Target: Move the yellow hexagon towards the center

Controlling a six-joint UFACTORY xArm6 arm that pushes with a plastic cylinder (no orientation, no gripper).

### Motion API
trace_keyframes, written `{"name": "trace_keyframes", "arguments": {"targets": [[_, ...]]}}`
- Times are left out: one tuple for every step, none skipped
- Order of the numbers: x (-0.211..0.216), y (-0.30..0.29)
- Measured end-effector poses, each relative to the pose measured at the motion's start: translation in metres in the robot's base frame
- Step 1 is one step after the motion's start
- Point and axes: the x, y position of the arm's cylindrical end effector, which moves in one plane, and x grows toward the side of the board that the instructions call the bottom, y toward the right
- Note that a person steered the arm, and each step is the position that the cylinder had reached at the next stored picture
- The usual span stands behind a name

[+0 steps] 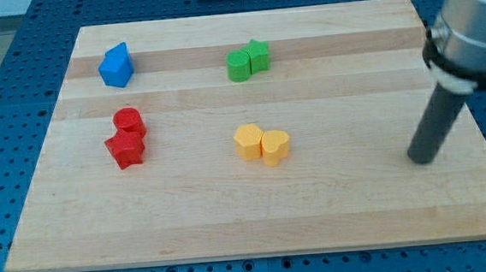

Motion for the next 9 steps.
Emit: {"name": "trace_keyframes", "arguments": {"targets": [[0.027, -0.03], [0.027, -0.079], [0.02, -0.128], [-0.009, -0.162], [-0.016, -0.197], [-0.035, -0.205], [-0.057, -0.208], [-0.079, -0.21], [-0.108, -0.213]]}}
